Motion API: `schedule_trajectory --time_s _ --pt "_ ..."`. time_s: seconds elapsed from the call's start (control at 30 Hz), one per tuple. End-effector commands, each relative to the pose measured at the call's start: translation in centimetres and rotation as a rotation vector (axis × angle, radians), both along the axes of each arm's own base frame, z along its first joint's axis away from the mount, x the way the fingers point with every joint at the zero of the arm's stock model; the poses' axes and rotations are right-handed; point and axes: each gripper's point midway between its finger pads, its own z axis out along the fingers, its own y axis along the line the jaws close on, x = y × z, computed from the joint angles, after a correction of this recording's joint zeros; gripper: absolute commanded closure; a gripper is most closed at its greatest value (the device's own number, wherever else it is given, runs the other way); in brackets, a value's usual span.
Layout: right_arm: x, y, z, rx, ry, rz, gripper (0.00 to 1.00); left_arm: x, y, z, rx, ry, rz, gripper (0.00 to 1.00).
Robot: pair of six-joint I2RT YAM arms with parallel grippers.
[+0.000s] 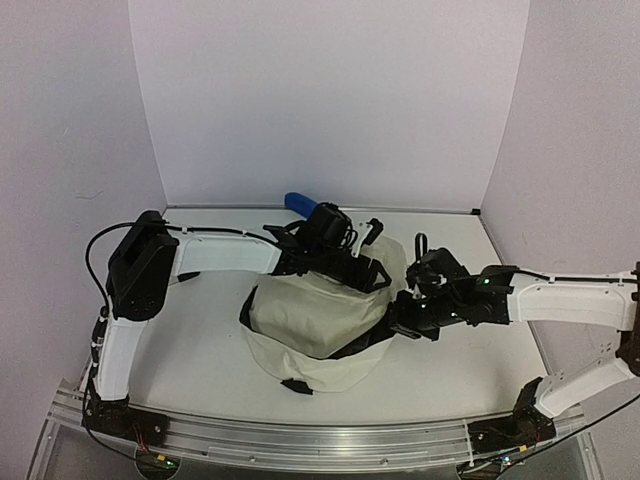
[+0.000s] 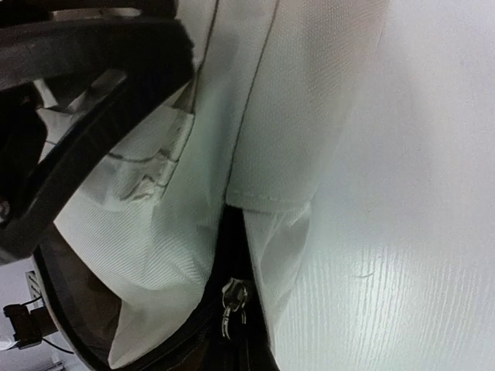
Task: Pack the student bag
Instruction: Zip the student bag at the center of the board.
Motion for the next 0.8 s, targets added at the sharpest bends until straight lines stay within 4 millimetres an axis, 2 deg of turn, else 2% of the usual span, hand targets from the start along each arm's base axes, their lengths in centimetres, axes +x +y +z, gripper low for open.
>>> schedule_trajectory --time_s 0.0,0.17,0.27,0.4,0.57,0.7,0.77 --pt "-1.9 1.0 2.8 0.125 0.026 0.057 1.0 2.6 1.6 -3.0 0.061 0.021 0.082 0.34" --pt "-3.3 1.4 2.4 0.152 0.077 0.112 1.0 3.3 1.6 -3.8 0.064 0.033 0.105 0.34" --pt "-3.9 2.1 2.9 0.18 0.085 0.162 1.0 4.2 1.8 -4.3 0.069 0.047 0.146 0.34" --pt "-5.1 4.0 4.0 0.257 0.107 0.253 1.0 5.6 2.3 -5.9 0.082 0.071 0.208 0.34" --pt "-7.8 6.6 2.9 0.255 0.161 0.376 1.0 7.0 3.0 -7.6 0.086 0.106 0.269 0.34" --pt "-8.7 8.3 3.2 0.248 0.152 0.434 1.0 7.6 3.3 -7.8 0.077 0.107 0.284 0.34" --pt "-8.9 9.2 4.2 0.273 0.132 0.458 1.0 7.7 3.2 -7.6 0.071 0.101 0.285 0.34"
